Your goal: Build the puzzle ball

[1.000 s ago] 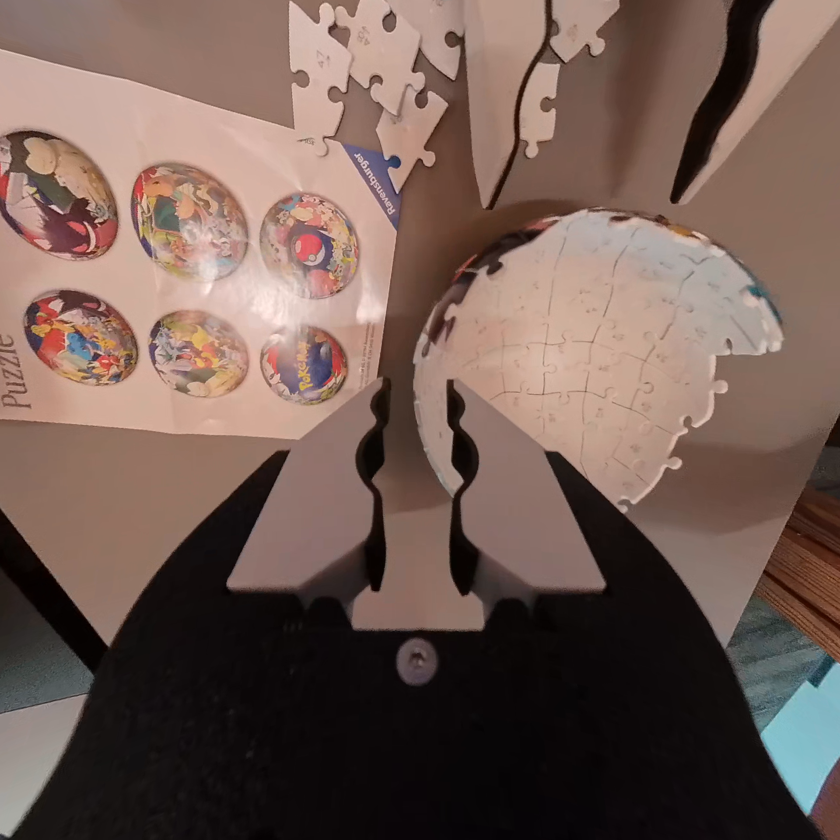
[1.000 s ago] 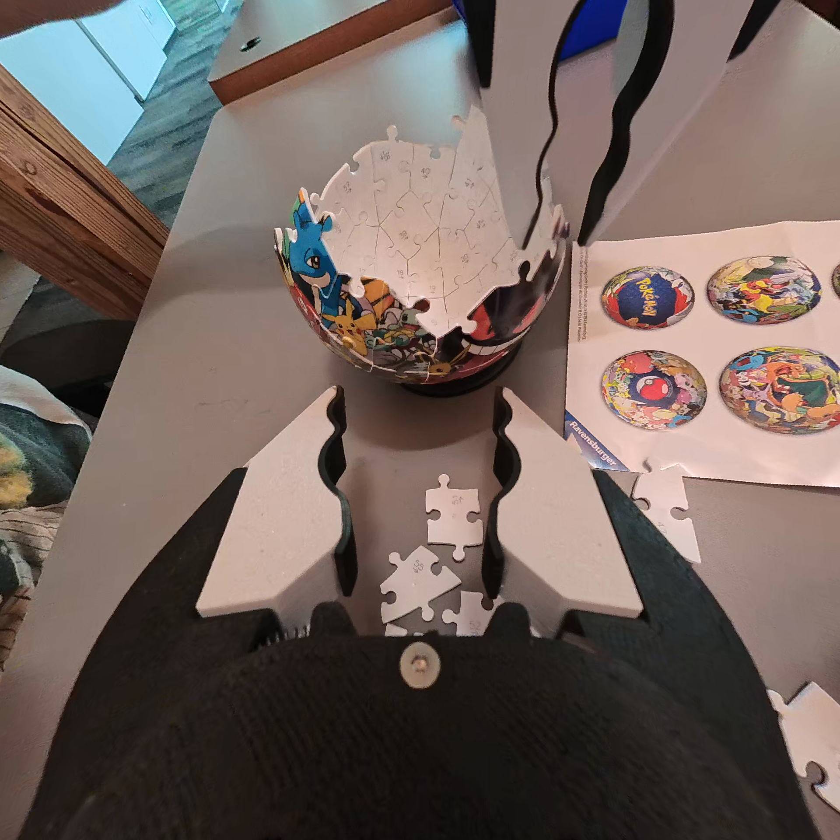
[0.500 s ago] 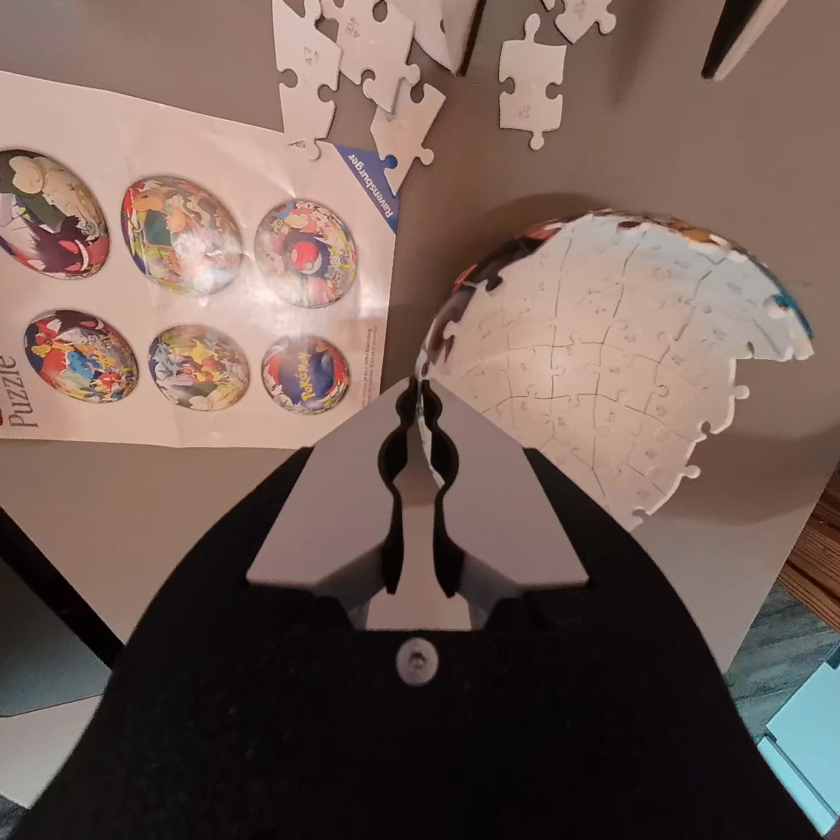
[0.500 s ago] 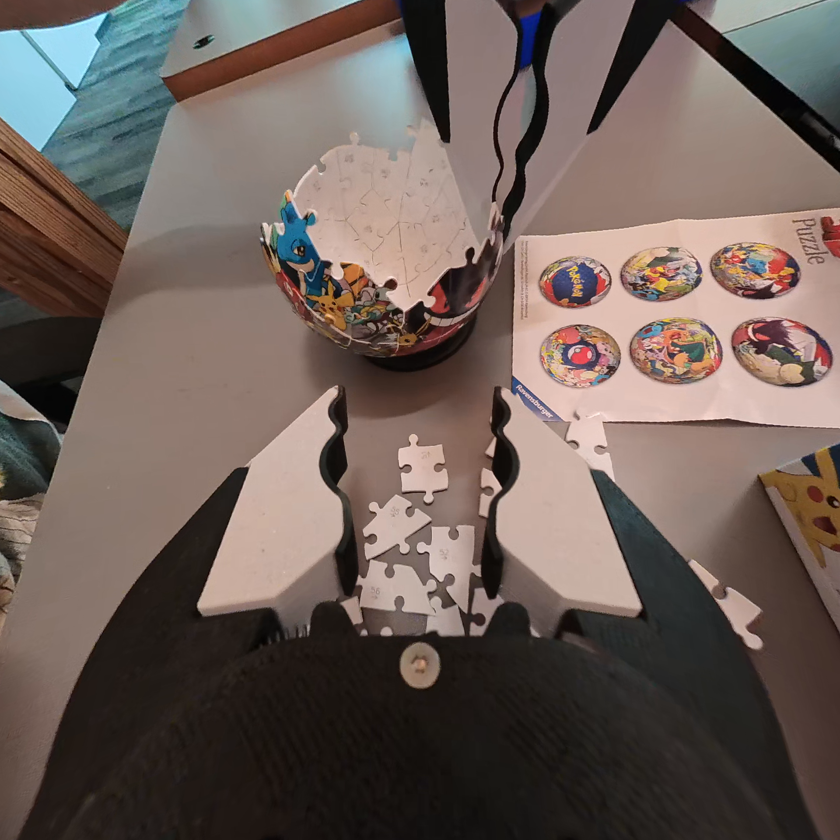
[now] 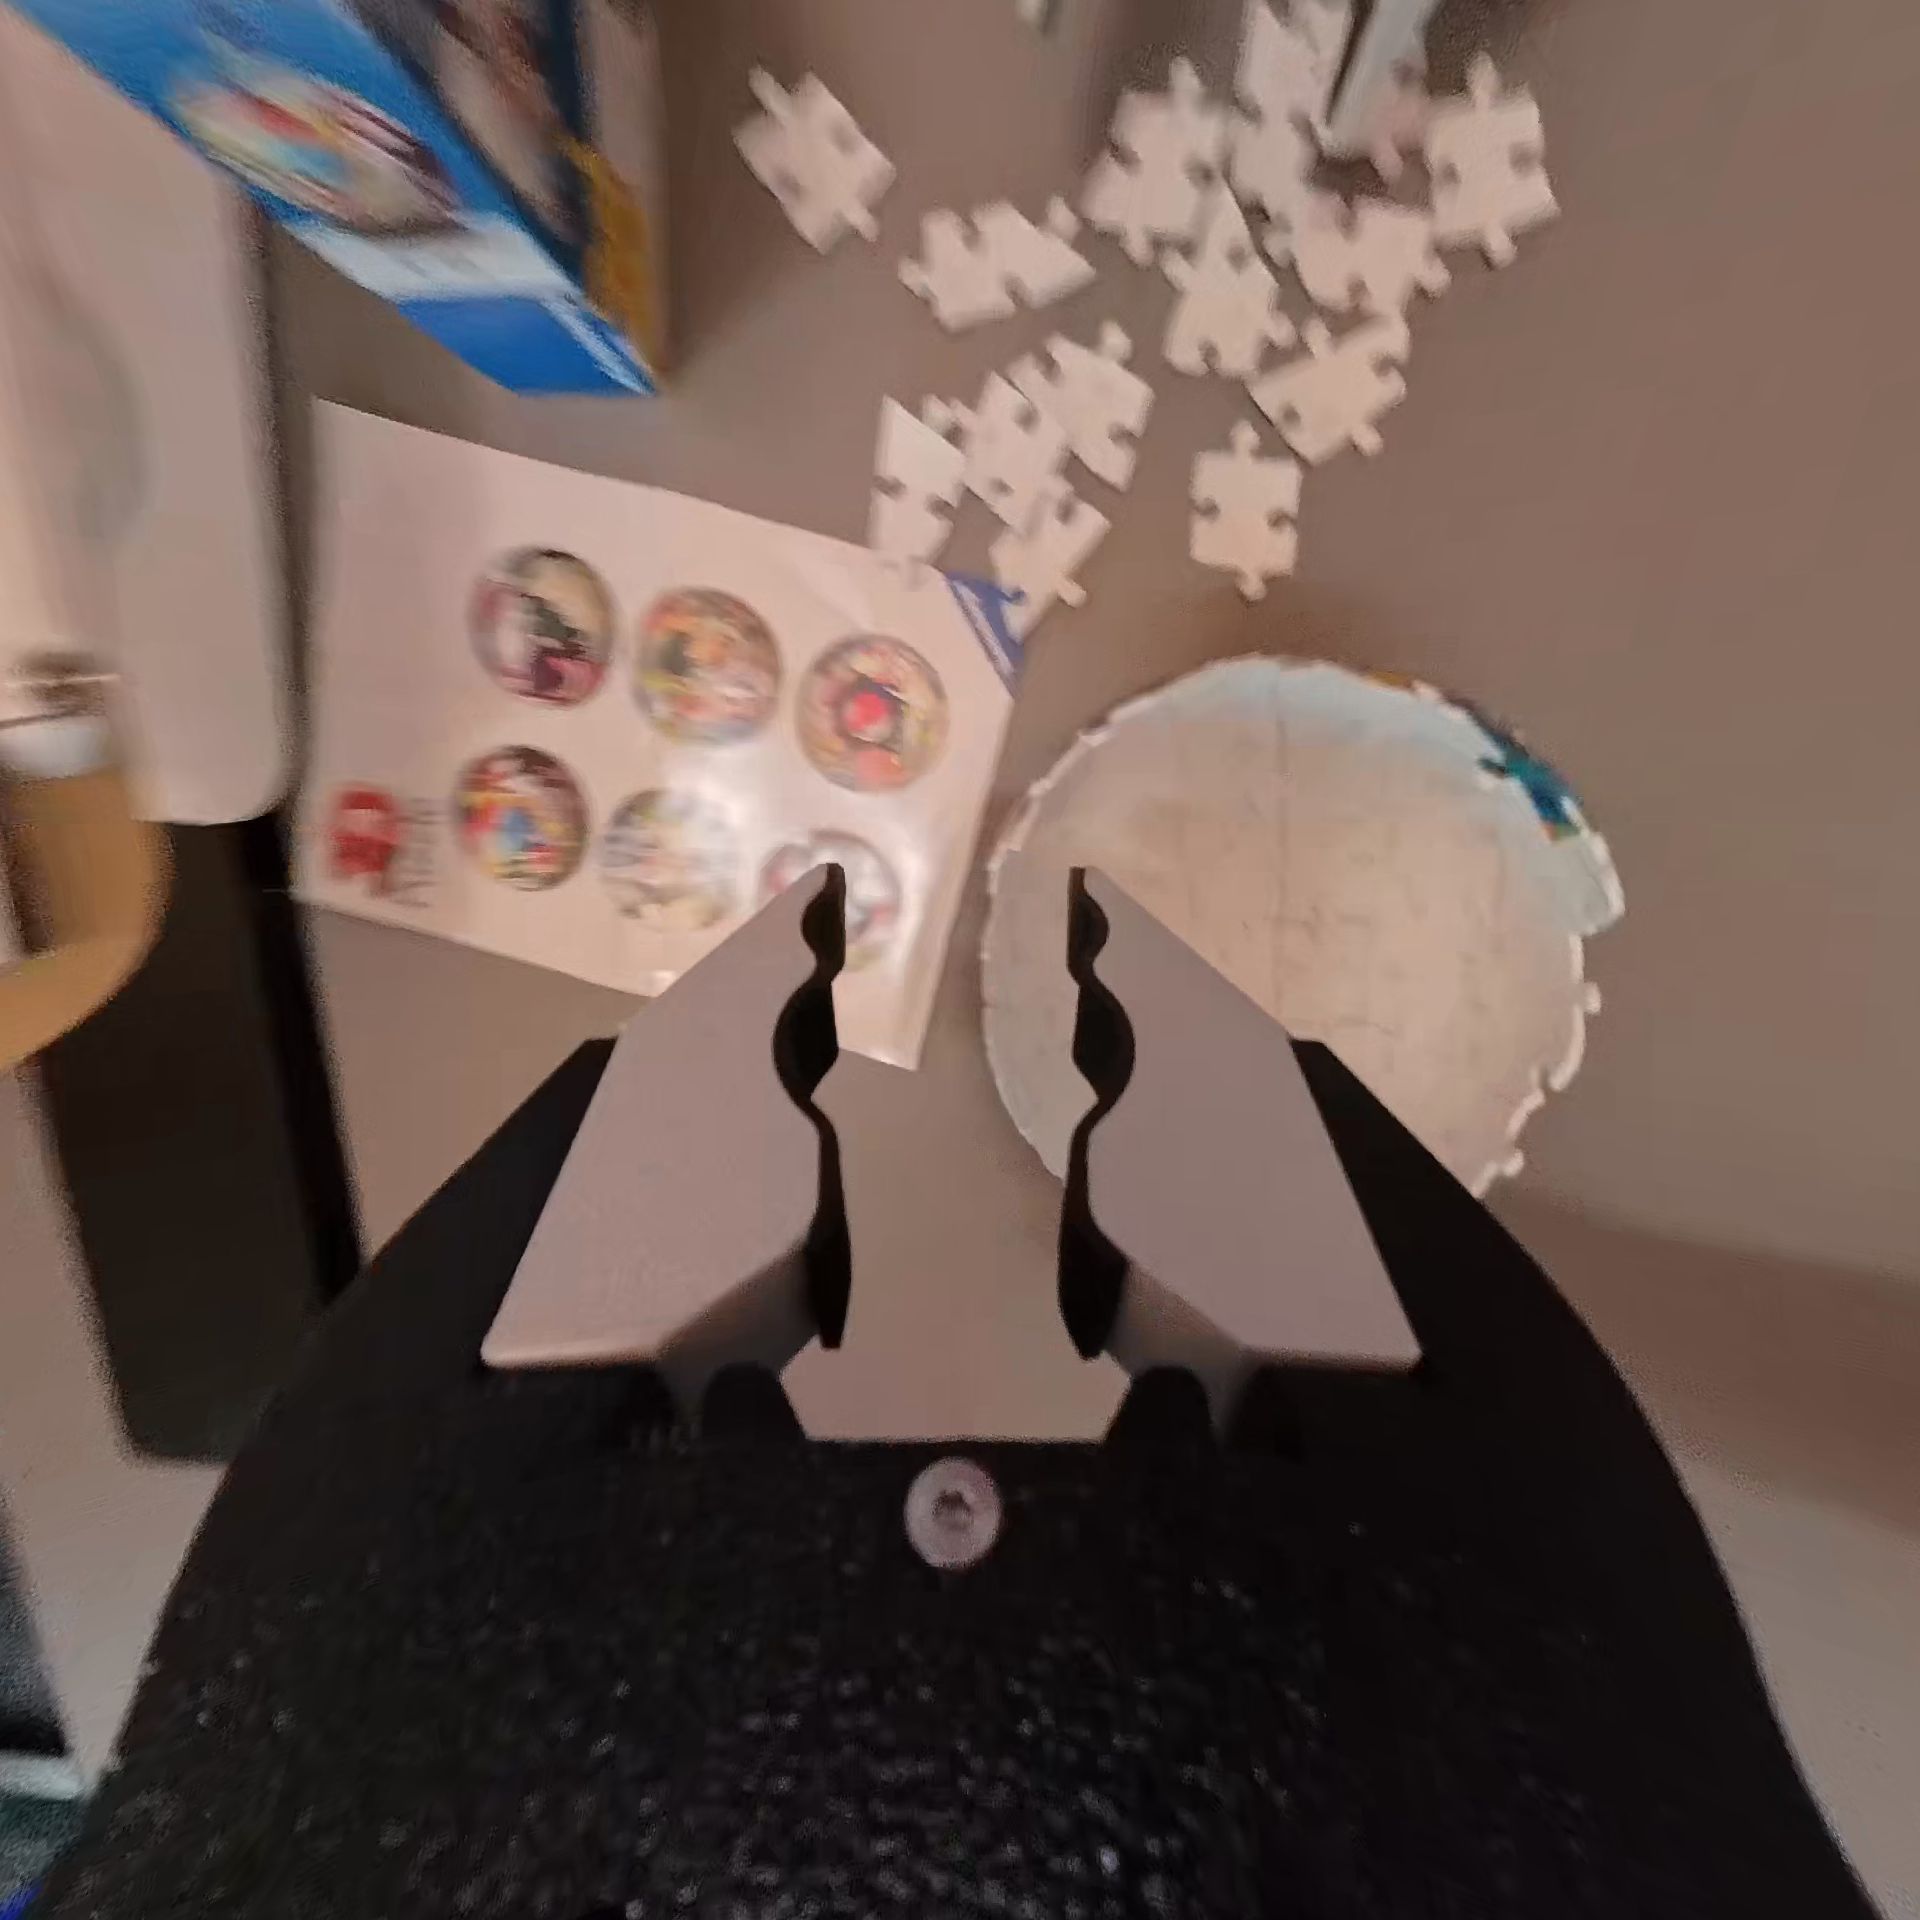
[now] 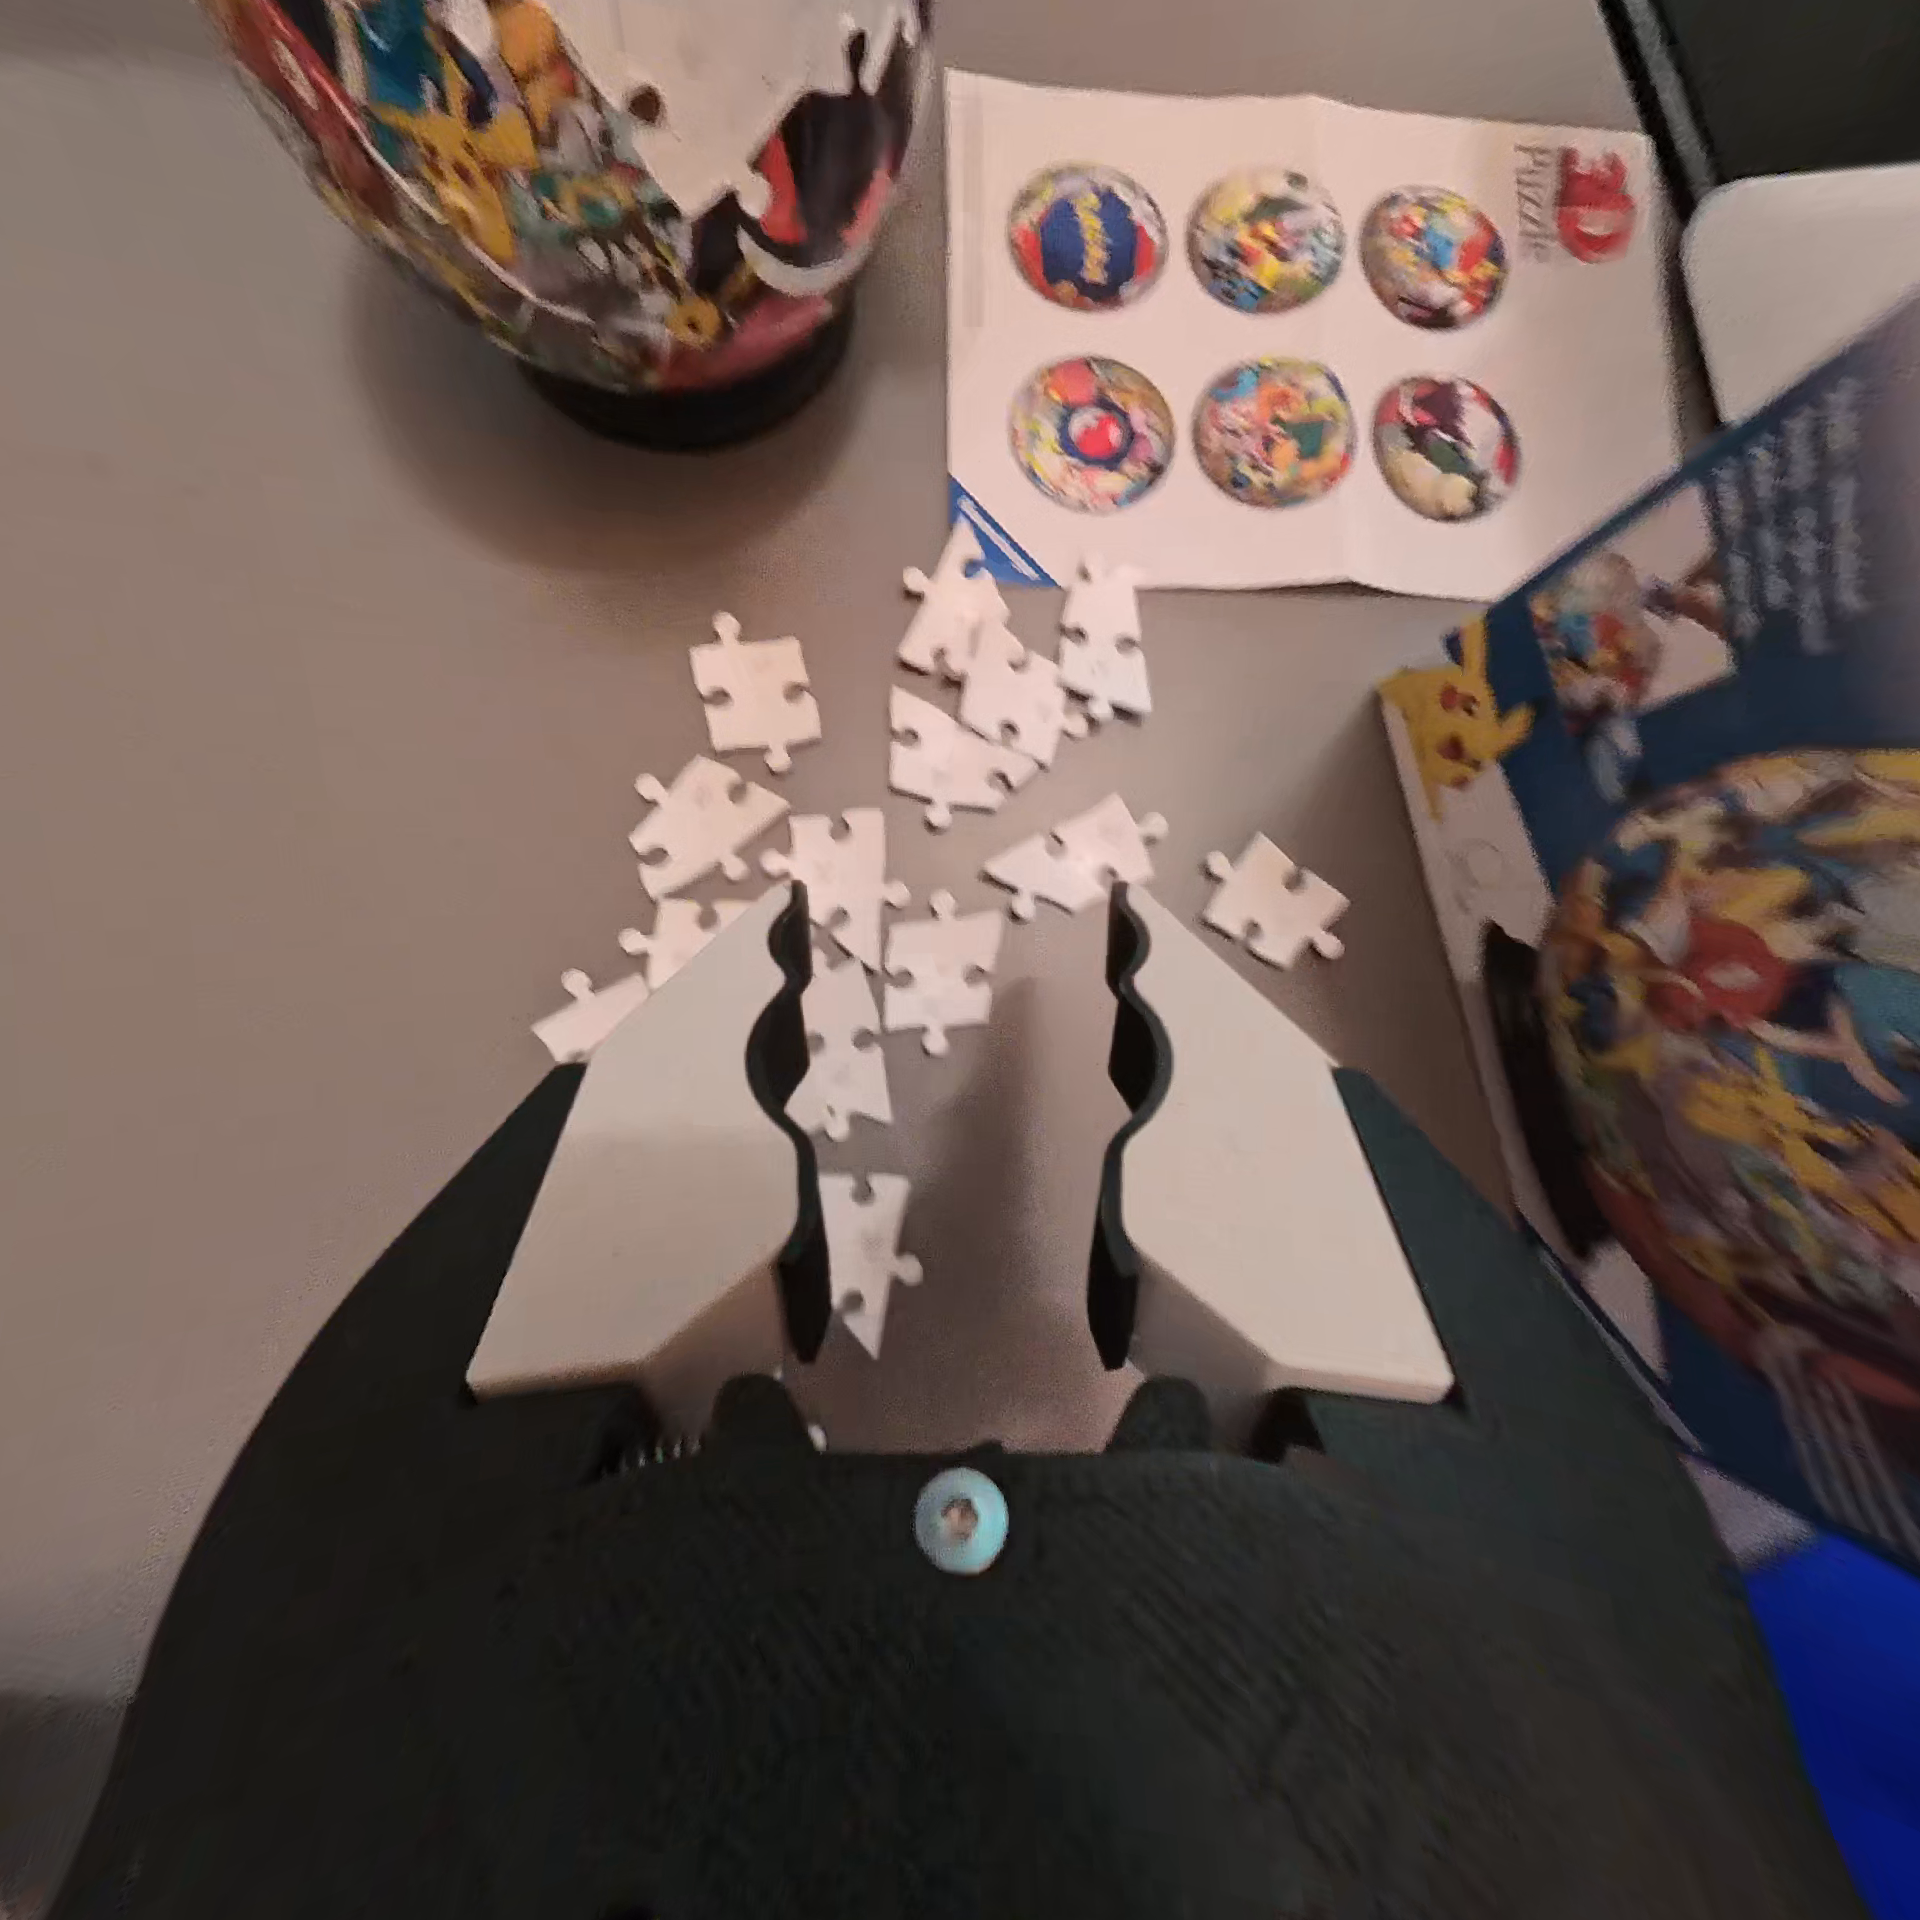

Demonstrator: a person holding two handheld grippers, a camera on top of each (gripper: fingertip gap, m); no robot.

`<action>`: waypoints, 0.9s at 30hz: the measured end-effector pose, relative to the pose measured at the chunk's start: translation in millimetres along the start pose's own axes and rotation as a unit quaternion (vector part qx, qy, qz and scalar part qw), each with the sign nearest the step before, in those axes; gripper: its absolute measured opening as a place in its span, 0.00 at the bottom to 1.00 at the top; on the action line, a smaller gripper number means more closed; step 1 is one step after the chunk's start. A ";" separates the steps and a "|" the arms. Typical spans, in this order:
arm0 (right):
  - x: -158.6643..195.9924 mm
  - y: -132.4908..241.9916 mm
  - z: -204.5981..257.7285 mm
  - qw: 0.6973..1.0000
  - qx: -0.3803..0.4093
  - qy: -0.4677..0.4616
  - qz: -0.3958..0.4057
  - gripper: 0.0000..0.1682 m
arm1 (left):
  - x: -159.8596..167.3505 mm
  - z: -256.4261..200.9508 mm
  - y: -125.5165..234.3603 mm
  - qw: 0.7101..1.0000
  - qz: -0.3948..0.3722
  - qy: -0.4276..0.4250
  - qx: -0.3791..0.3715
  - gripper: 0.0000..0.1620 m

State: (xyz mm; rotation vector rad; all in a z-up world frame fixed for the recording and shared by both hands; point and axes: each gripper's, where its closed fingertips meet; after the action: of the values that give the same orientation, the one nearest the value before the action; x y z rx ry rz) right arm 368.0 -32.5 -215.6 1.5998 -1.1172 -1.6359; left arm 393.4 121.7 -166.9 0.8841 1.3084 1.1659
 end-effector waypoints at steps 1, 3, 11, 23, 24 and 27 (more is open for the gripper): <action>4.3 5.5 -6.3 1.000 0.021 -0.001 0.004 0.32 | -3.9 4.5 11.3 0.998 -0.026 0.011 -0.048 0.25; 6.0 14.0 -21.0 0.998 0.064 -0.009 -0.004 0.28 | -6.9 10.4 37.6 0.984 -0.079 0.045 -0.155 0.26; -35.7 -36.3 -33.6 0.995 0.073 -0.042 -0.052 0.27 | 42.1 -44.5 80.5 0.868 -0.281 0.251 -0.324 0.32; -48.9 -81.5 4.4 0.999 0.022 0.023 0.007 0.24 | 84.6 -138.1 -1.9 0.897 -0.243 0.266 -0.257 0.29; -51.2 -82.1 5.4 1.000 0.014 0.004 0.005 0.23 | 84.3 -139.6 -3.4 0.897 -0.246 0.268 -0.252 0.29; -49.7 -83.6 6.6 1.000 0.005 -0.017 0.015 0.23 | 82.5 -142.6 -7.5 0.899 -0.249 0.266 -0.242 0.29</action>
State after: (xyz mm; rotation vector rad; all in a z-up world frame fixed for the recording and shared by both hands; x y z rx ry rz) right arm 378.8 51.3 -264.1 1.5582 -1.1626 -1.6465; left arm 245.5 180.8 -209.5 -0.1567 1.4576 1.2673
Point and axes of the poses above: each gripper's, where its closed fingertips meet, y back along the fingers, x out of its underside, z = x × y across the jaws, and after that the axes turned 9 degrees about z, right-handed
